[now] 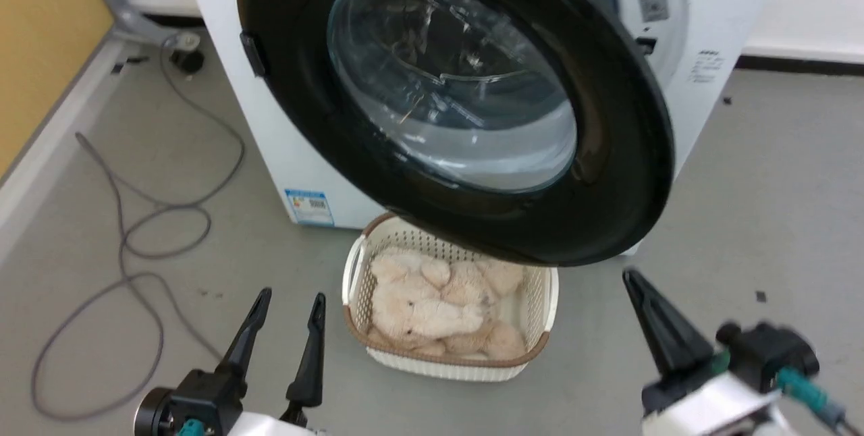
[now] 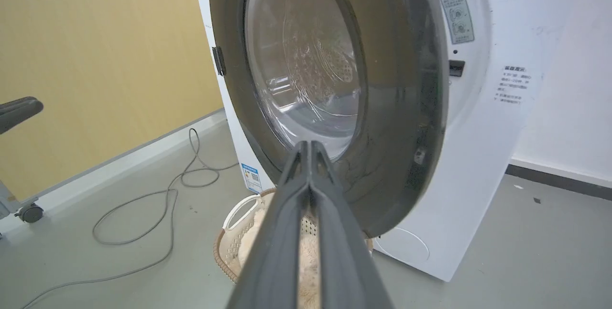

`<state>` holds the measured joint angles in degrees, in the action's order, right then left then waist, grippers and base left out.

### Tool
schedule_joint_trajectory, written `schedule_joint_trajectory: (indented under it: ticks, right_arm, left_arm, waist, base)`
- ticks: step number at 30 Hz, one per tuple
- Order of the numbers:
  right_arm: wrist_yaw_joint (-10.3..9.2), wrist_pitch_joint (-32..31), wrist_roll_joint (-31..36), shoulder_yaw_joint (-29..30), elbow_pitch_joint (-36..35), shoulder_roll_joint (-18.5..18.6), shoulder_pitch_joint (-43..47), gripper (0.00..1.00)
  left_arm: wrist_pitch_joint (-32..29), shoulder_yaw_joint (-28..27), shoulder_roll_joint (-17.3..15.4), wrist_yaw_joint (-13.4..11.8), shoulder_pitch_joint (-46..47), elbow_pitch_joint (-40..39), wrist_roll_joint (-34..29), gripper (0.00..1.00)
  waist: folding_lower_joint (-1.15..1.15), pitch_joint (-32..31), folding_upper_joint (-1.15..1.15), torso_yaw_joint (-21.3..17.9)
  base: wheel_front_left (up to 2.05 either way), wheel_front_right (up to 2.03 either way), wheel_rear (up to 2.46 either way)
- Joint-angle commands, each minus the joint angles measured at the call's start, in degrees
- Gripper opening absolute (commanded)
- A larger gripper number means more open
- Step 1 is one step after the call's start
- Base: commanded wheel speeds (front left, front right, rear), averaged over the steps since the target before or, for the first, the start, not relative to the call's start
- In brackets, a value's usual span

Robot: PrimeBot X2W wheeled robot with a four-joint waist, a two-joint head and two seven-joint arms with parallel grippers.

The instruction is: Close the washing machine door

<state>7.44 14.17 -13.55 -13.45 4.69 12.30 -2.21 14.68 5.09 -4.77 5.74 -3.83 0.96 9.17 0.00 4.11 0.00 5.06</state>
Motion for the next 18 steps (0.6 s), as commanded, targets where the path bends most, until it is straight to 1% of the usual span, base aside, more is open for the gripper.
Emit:
schedule_joint_trajectory:
  ticks: [1,5,7,11,18]
  right_arm:
    - [0.05,-0.7,-1.9,-1.2,0.0,1.7,-3.4,0.00]
    - [0.05,-3.0,-3.9,-5.3,1.6,5.9,-10.2,0.00]
    - [0.05,-3.9,-5.3,-6.1,2.7,7.2,-13.6,0.00]
    - [0.05,-5.7,-7.2,-5.3,5.2,9.1,-19.9,0.00]
    - [0.05,-9.0,-9.6,-1.3,10.0,11.9,-28.5,0.00]
  left_arm:
    - [0.3,0.0,0.4,0.4,1.6,-0.4,-0.4,1.00]
    - [0.3,0.1,0.7,0.9,3.4,-0.2,-0.4,1.00]
    - [0.3,0.2,0.8,1.1,4.3,-0.1,-0.6,1.00]
    - [0.3,0.4,1.0,1.3,6.2,-0.3,-0.7,1.00]
    - [0.3,1.3,1.4,1.6,9.5,0.4,-0.5,1.00]
  waist:
    - [0.00,2.3,0.00,1.1]
    - [0.00,5.2,0.00,2.1]
    - [0.00,6.6,0.00,2.6]
    - [0.00,9.6,0.00,3.7]
    - [0.00,13.9,0.00,6.1]
  base:
    - [0.00,0.00,0.00]
    - [0.00,0.00,0.00]
    - [0.00,0.00,0.00]
    - [0.00,0.00,0.00]
    - [0.00,0.00,0.00]
